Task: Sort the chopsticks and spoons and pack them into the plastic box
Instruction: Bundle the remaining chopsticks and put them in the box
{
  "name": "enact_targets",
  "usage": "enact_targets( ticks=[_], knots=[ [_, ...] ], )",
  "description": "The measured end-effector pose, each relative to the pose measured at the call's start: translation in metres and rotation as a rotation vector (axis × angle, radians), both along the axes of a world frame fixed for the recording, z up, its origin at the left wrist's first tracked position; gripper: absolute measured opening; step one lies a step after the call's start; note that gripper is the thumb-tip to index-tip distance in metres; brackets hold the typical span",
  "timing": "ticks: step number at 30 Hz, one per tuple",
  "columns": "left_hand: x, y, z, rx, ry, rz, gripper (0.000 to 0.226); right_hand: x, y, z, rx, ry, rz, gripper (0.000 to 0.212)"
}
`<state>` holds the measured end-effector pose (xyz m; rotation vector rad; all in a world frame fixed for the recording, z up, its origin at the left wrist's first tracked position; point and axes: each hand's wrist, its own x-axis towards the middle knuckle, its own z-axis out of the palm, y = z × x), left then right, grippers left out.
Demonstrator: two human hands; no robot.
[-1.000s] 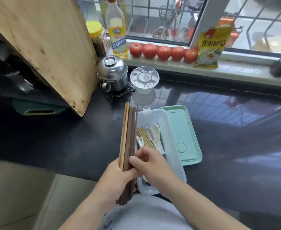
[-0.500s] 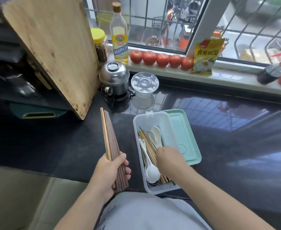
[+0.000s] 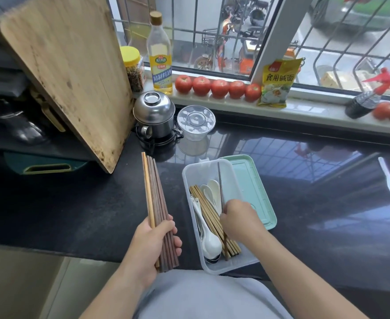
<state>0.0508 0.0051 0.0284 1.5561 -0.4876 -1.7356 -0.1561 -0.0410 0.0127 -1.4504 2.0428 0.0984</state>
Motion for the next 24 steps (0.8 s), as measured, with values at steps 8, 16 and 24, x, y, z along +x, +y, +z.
enact_targets(
  ticks=[8, 16, 24],
  knots=[
    [-0.006, -0.005, 0.001, -0.006, 0.022, -0.039, 0.019, 0.016, -0.003, -0.040, 0.114, -0.123, -0.111, 0.010],
    [-0.007, -0.001, 0.005, -0.003, 0.036, -0.148, 0.018, 0.027, 0.028, 0.019, 0.006, -0.521, -0.194, 0.026],
    [-0.022, -0.008, 0.009, 0.033, 0.008, -0.193, 0.014, 0.021, 0.021, 0.030, -0.235, -0.657, -0.476, 0.035]
  ],
)
